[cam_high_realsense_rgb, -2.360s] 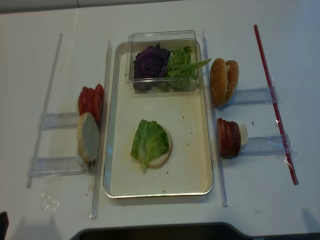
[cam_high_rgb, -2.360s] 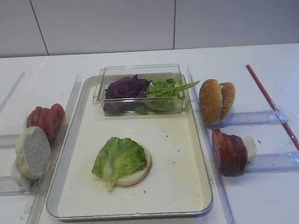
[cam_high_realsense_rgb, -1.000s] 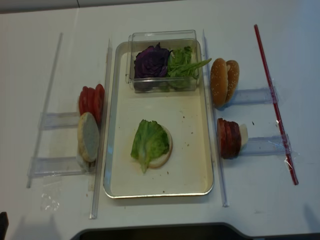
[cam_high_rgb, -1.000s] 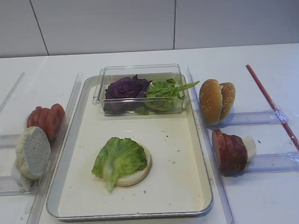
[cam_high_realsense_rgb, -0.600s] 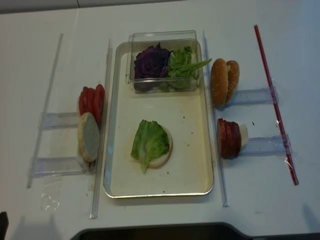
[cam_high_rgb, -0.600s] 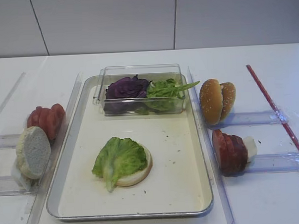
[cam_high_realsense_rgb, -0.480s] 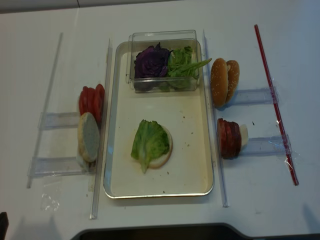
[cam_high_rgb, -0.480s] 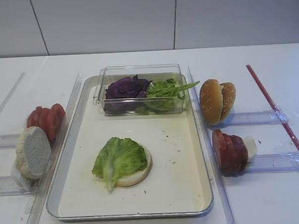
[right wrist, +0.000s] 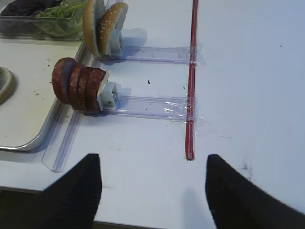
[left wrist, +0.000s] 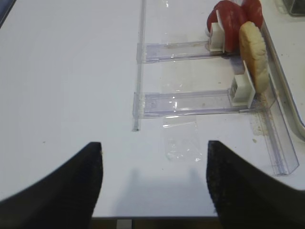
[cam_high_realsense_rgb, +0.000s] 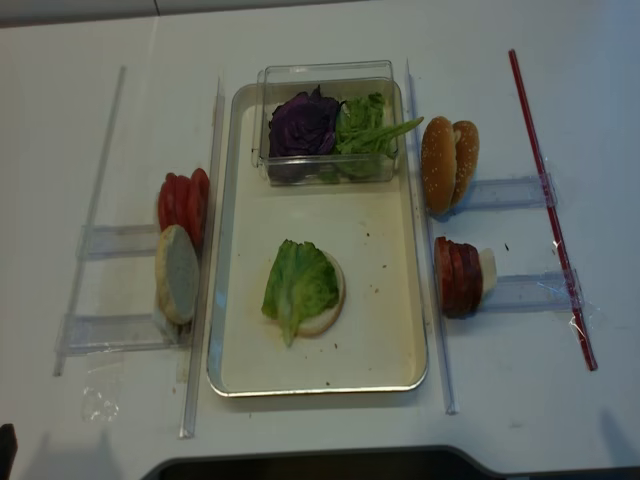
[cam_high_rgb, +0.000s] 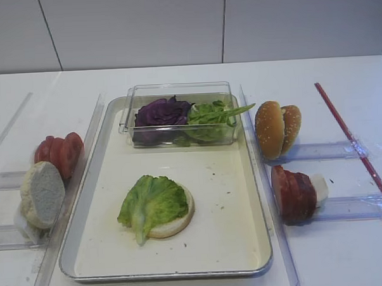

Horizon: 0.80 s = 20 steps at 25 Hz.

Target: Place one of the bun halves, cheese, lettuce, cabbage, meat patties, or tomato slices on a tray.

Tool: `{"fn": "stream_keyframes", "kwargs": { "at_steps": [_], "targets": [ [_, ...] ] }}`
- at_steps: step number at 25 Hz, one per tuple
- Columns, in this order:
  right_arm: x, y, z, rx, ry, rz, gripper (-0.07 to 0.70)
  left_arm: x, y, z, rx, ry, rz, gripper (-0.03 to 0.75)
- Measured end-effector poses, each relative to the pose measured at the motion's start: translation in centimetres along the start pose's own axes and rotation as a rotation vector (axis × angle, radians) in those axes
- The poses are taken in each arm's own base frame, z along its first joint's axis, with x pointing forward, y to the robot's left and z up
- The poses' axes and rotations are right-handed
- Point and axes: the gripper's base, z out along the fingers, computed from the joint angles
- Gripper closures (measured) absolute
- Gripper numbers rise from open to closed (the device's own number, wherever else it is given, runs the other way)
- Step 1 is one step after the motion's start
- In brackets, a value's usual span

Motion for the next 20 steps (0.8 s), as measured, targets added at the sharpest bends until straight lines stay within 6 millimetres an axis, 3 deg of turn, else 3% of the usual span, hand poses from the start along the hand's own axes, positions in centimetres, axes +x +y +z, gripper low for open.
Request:
{"fn": "stream_keyframes", "kwargs": {
  "at_steps": [20],
  "targets": [
    [-0.01, 0.00, 0.01, 0.000, -0.001, 0.000, 0.124, 0.00, 0.00, 0.00, 0.000, 0.000, 0.000, 0.246]
  ]
}}
